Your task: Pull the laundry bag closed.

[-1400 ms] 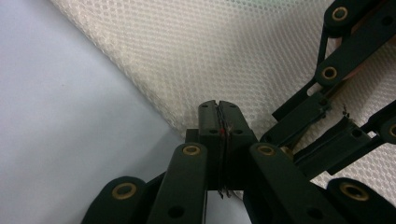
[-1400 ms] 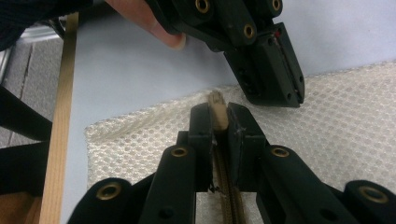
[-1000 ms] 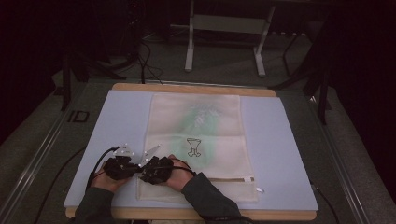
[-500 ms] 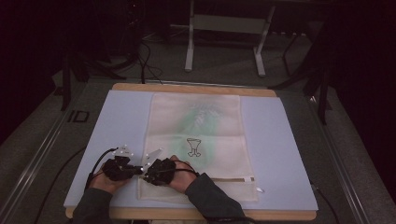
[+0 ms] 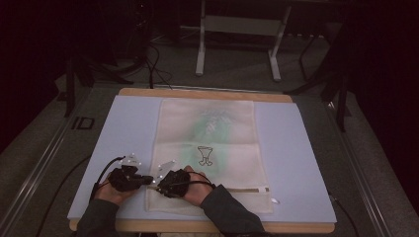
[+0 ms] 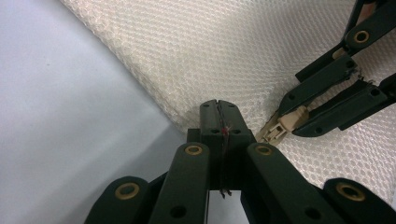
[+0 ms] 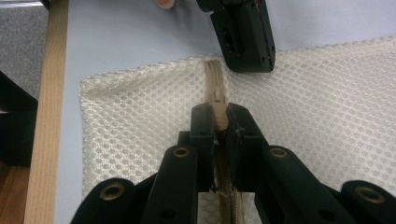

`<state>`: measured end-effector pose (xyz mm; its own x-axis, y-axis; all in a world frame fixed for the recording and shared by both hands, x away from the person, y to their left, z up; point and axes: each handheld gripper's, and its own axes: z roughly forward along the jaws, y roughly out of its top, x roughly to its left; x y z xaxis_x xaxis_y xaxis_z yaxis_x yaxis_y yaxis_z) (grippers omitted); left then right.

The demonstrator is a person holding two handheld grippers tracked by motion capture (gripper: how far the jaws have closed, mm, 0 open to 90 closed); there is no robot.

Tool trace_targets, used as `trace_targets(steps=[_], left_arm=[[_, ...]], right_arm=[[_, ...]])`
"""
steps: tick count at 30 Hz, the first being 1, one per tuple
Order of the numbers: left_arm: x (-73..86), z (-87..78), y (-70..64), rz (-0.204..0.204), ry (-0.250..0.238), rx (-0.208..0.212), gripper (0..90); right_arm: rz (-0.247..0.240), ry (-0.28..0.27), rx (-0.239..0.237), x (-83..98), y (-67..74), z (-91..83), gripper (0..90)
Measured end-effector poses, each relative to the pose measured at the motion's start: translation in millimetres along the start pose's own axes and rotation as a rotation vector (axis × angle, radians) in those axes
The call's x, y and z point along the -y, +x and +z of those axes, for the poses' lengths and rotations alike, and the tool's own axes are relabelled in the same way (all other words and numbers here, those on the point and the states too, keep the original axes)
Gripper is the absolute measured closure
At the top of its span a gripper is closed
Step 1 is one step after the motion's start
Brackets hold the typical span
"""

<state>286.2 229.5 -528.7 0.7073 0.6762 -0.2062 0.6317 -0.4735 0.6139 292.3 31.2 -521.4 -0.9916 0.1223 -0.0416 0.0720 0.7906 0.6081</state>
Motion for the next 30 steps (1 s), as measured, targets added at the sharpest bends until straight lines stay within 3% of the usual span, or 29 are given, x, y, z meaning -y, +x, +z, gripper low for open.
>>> trace_targets(steps=[5, 30], left_arm=[[1.3, -0.3, 2.8, -0.006, -0.007, 0.017, 90.0], [1.1, -0.1, 3.7, -0.005, -0.008, 0.024, 90.0]], right_arm=[[-0.005, 0.010, 0.010, 1.7, 1.6, -2.3, 82.1], [-0.020, 0.043, 0.041, 11.6, 6.2, -15.1, 82.1]])
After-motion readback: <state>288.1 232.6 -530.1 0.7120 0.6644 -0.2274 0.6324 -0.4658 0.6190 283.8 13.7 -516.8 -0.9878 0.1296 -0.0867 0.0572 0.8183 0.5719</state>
